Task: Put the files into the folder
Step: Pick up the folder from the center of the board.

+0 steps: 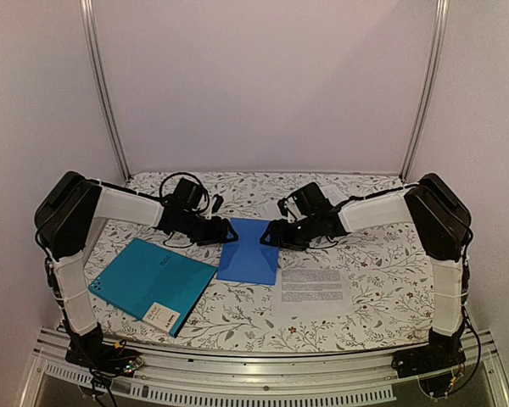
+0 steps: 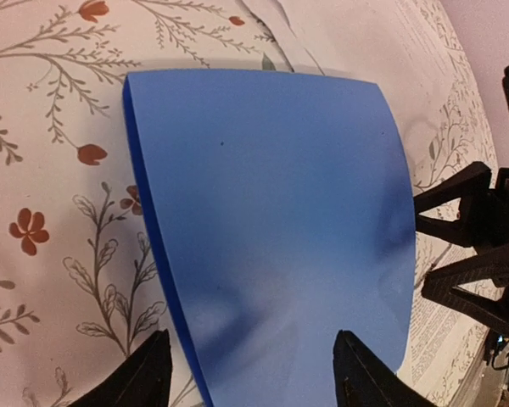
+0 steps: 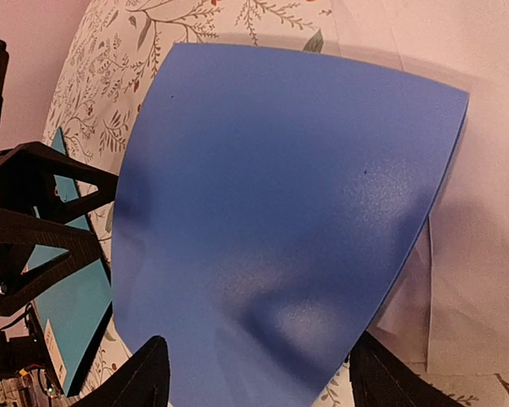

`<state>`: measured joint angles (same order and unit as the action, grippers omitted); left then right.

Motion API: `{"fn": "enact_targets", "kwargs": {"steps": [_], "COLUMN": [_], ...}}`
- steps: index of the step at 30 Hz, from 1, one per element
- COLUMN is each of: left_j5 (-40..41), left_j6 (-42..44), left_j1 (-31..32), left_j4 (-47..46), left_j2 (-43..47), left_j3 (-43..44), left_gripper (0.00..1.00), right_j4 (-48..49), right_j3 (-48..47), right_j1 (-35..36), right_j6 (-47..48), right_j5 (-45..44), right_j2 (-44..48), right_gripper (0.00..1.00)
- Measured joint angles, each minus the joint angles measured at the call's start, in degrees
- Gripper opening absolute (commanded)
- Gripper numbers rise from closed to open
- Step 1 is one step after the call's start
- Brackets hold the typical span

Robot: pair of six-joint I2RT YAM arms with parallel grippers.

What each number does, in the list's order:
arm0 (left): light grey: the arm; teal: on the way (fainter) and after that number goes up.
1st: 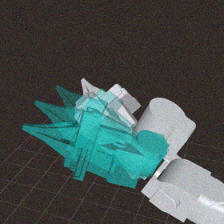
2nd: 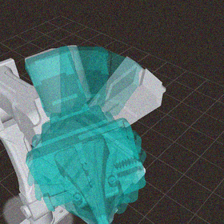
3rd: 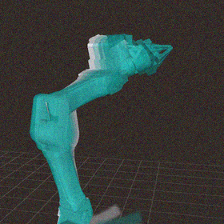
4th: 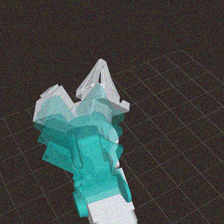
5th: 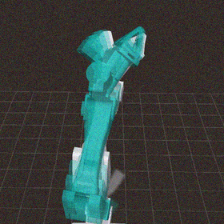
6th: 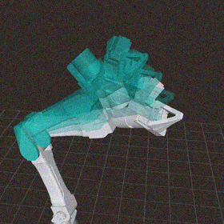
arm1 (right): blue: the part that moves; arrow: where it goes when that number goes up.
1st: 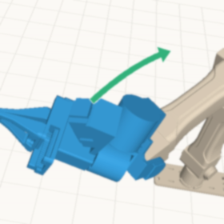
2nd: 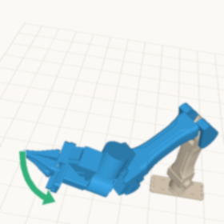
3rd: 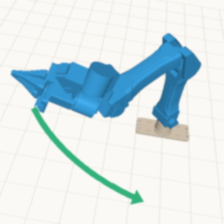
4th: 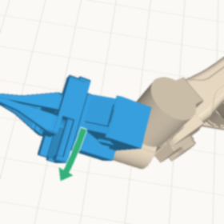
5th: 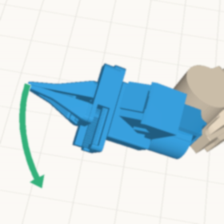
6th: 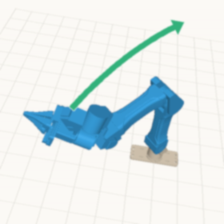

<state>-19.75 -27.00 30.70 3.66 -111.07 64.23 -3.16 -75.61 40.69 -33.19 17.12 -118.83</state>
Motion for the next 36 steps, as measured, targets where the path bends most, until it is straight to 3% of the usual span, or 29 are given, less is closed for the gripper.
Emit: {"fn": "enact_targets", "kwargs": {"steps": [7,13,20,24,28,36], "left_j5": [-4.68,-9.42,-9.6,-5.77,0.37,7.15], "left_j6": [-1.31,-0.15,3.89,8.09,15.26,33.81], "left_j1": [0.24,1.84,4.33,4.52,4.94,7.28], "left_j4": [-4.72,-6.64,-8.98,-10.03,-12.57,-19.61], "left_j2": [0.02,0.09,6.69,13.6,20.92,25.44], "left_j3": [-2.91,-4.37,-9.57,-13.0,-16.96,-23.91], "left_gripper": [0.48,0.46,0.59,0.72,0.87,0.98], "right_j4": [2.93,7.78,9.11,9.97,10.6,10.25], "right_j3": [0.48,5.42,9.38,9.44,9.4,9.35], "right_j1": [-1.42,-5.05,-7.91,-9.29,-10.95,-12.22], "right_j6": [-2.91,-5.46,-7.72,-8.96,-10.67,-16.96], "right_j5": [3.82,8.74,14.99,19.39,24.48,32.09], "right_j2": [-1.38,-0.74,4.5,8.74,10.58,10.6], "right_gripper": [0.57,0.38,0.12,0.0,0.0,0.0]}}
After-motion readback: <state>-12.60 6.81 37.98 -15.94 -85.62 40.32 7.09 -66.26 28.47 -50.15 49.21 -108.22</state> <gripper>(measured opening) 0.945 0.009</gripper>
